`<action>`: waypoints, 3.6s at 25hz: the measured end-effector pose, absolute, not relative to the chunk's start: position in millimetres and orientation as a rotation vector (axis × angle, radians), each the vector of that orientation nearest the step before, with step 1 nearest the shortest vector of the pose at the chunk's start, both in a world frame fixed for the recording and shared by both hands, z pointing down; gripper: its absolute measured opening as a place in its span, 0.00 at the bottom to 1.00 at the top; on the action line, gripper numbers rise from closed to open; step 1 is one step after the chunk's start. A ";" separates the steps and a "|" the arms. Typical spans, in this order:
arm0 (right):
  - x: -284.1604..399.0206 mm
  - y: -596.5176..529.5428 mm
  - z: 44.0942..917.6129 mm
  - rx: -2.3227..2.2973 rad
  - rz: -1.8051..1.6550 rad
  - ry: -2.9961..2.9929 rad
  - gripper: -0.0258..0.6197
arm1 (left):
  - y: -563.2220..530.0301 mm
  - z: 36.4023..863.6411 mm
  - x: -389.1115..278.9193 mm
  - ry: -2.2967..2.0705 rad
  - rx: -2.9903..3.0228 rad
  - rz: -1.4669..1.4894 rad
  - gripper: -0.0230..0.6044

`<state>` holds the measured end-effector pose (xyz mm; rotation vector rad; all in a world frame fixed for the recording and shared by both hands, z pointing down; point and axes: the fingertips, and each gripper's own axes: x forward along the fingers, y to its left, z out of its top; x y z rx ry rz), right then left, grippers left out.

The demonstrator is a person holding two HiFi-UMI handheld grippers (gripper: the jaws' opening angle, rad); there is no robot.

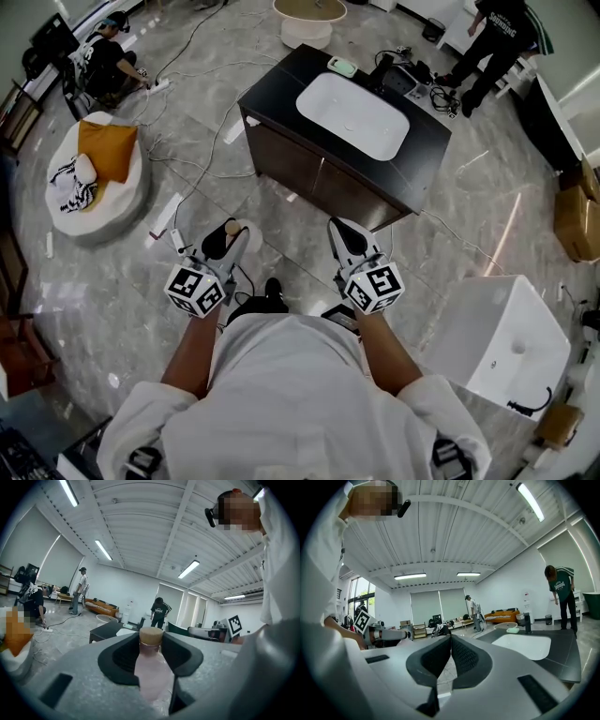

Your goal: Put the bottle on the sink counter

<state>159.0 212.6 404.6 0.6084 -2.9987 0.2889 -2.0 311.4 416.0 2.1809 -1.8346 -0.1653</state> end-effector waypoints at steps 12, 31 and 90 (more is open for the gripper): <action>84.0 164.6 398.1 0.633 0.241 -3.009 0.06 | 264.7 427.6 -80.6 -1.813 2.189 -0.165 0.28; 52.4 110.1 418.6 0.628 0.301 -2.977 0.06 | 212.3 433.3 -127.2 -1.819 2.141 -0.247 0.28; 13.3 -226.7 428.2 0.883 0.373 -2.937 0.06 | -130.5 412.8 -230.2 -1.703 2.228 -0.148 0.28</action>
